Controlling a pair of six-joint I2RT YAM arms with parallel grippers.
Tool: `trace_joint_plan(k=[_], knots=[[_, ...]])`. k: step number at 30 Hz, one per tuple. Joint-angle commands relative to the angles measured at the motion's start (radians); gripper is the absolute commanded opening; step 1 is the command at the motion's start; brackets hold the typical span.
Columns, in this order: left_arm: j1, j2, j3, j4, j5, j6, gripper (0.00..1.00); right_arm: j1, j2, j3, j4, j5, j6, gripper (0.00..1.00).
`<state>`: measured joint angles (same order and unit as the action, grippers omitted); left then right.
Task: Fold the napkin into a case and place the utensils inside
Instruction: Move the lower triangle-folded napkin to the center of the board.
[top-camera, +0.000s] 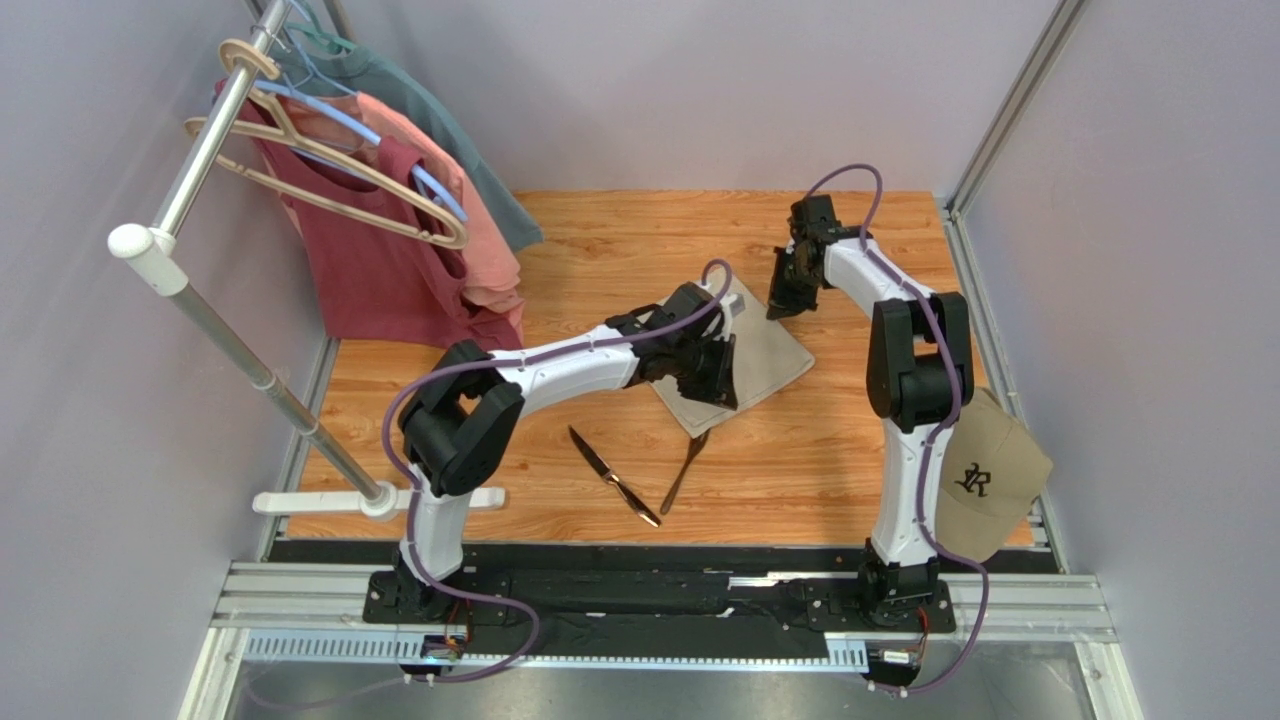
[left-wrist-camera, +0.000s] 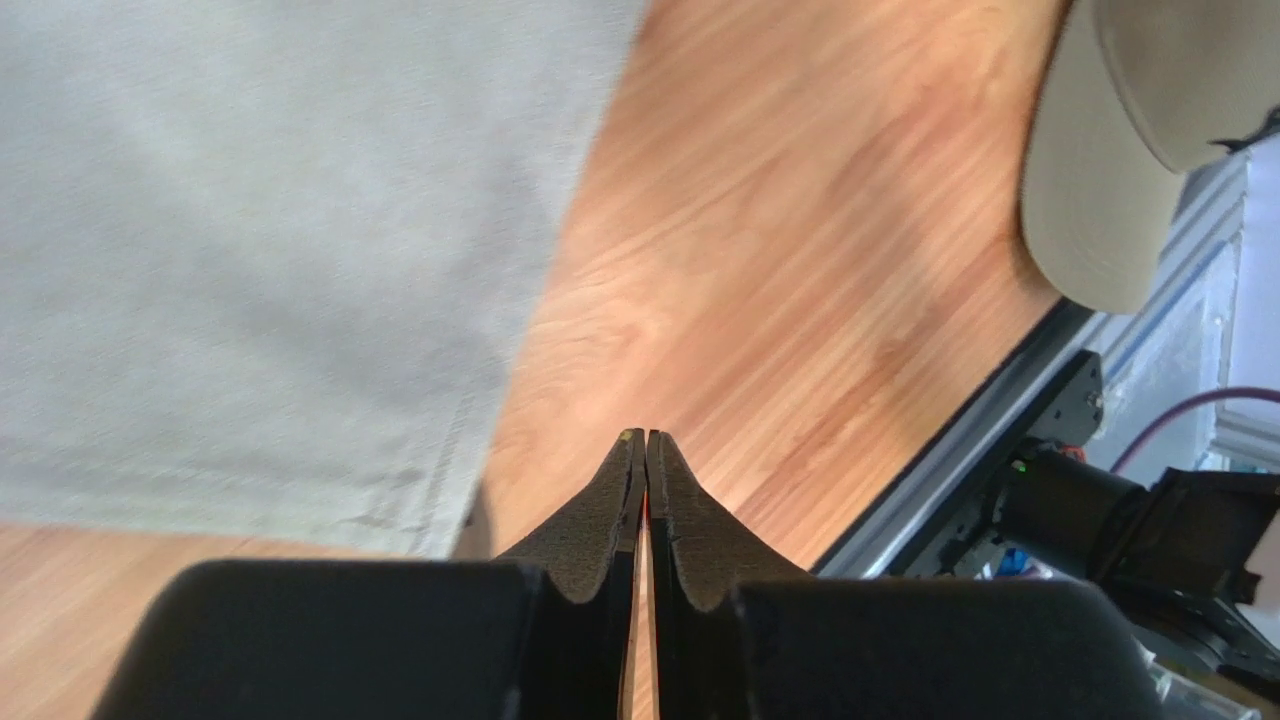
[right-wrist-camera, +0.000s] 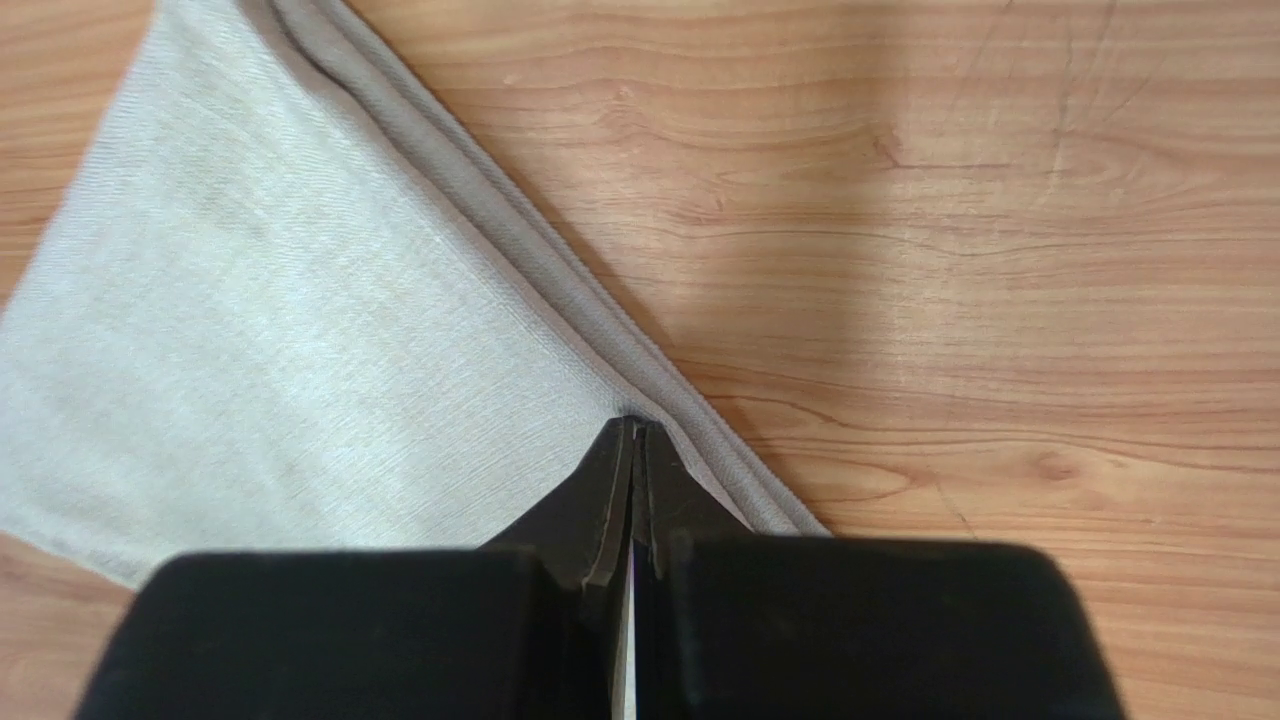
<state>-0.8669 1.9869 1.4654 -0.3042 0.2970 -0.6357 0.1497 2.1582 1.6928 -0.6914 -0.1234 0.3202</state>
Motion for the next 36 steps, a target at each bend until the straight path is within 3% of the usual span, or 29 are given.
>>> trace_joint_plan(k=[1,6,9,14,19,27,30,36], knots=[[0.071,-0.071,-0.1,0.036,-0.007,0.015,0.09,0.019,-0.069,0.051,-0.054,-0.054,-0.007,0.0],[0.147,-0.117,-0.131,0.095,0.014,-0.033,0.13,0.094,-0.185,-0.111,0.012,-0.137,0.064,0.01],[0.216,-0.077,-0.088,0.126,0.088,-0.091,0.12,0.1,-0.23,-0.221,0.127,-0.272,0.129,0.0],[0.284,0.03,0.027,0.148,0.106,-0.145,0.1,0.088,-0.207,-0.323,0.185,-0.257,0.103,0.0],[0.304,0.124,0.096,0.149,0.133,-0.16,0.08,0.071,-0.118,-0.271,0.188,-0.217,0.048,0.0],[0.318,0.027,0.095,0.057,0.042,-0.073,0.13,0.042,0.054,0.005,0.121,-0.088,-0.087,0.0],[0.341,0.038,0.124,0.039,0.074,-0.047,0.14,0.04,0.112,0.097,0.066,-0.102,-0.141,0.0],[0.385,0.142,0.243,-0.032,0.107,-0.016,0.12,0.079,-0.012,0.076,0.05,-0.125,-0.089,0.03]])
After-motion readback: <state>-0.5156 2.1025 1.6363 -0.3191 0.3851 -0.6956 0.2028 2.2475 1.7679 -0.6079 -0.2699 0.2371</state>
